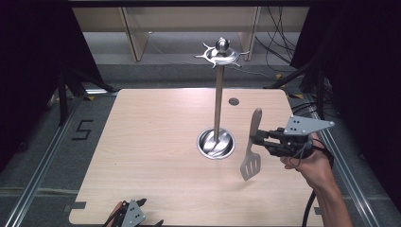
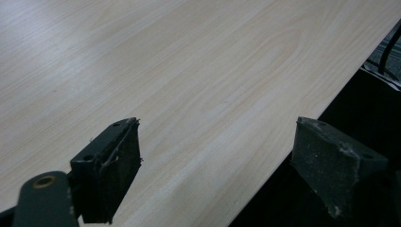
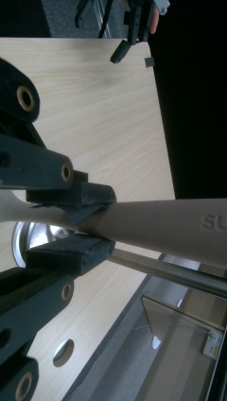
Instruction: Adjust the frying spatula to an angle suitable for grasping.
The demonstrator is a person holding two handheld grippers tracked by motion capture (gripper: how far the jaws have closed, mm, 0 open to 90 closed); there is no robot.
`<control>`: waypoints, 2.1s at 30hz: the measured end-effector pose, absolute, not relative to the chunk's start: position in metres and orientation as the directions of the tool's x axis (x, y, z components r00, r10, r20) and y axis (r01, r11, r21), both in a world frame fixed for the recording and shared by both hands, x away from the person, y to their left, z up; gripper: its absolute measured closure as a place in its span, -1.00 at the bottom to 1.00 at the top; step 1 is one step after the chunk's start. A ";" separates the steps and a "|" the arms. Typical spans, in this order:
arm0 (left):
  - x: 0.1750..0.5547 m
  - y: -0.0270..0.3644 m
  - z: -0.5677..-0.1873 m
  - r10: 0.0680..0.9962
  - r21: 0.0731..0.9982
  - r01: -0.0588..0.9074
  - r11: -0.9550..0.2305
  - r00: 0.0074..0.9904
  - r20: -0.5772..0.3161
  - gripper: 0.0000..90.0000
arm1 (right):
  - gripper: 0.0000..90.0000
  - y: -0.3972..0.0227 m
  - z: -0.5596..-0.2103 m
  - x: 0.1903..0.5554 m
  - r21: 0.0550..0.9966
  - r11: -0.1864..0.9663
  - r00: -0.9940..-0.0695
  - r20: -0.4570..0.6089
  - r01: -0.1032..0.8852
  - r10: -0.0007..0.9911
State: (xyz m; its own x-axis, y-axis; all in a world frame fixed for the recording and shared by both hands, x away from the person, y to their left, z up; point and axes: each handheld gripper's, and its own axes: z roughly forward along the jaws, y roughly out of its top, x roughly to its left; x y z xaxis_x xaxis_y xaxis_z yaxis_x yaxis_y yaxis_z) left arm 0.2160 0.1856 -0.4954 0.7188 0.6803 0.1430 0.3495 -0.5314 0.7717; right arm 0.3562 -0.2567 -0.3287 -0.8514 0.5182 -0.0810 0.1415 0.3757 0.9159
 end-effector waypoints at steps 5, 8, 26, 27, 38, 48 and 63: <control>0.214 0.185 -0.497 0.698 0.775 0.376 -0.508 0.706 0.115 -0.65 | 0.68 -0.251 -0.323 0.362 0.917 0.378 -0.857 -0.093 0.124 0.506; 0.215 0.185 -0.496 0.691 0.772 0.368 -0.518 0.712 0.125 -0.65 | 0.67 -0.247 -0.320 0.365 0.919 0.377 -0.855 -0.104 0.112 0.508; 0.215 0.185 -0.496 0.696 0.774 0.376 -0.509 0.709 0.113 -0.65 | 0.68 -0.237 -0.300 0.378 0.922 0.369 -0.858 -0.094 0.117 0.504; 0.214 0.185 -0.495 0.691 0.774 0.387 -0.501 0.717 0.089 -0.65 | 0.67 -0.237 -0.298 0.379 0.919 0.376 -0.857 -0.098 0.117 0.505; 0.214 0.184 -0.496 0.694 0.779 0.384 -0.496 0.715 0.089 -0.65 | 0.67 -0.232 -0.280 0.388 0.924 0.369 -0.850 -0.108 0.106 0.515; 0.214 0.184 -0.496 0.694 0.773 0.376 -0.511 0.711 0.113 -0.65 | 0.67 -0.230 -0.268 0.399 0.920 0.369 -0.850 -0.085 0.134 0.520; 0.214 0.185 -0.495 0.684 0.774 0.370 -0.514 0.721 0.110 -0.65 | 0.67 -0.223 -0.265 0.422 0.914 0.370 -0.853 -0.055 0.166 0.519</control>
State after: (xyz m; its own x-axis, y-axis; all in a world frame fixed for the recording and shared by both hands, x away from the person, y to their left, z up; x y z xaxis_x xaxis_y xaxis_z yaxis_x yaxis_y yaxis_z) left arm 0.2141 0.1847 -0.4951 0.7209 0.6843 0.1096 0.3702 -0.5140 0.7738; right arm 0.4224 -0.2232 -0.2653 -0.8532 0.5186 -0.0554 0.1656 0.3702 0.9141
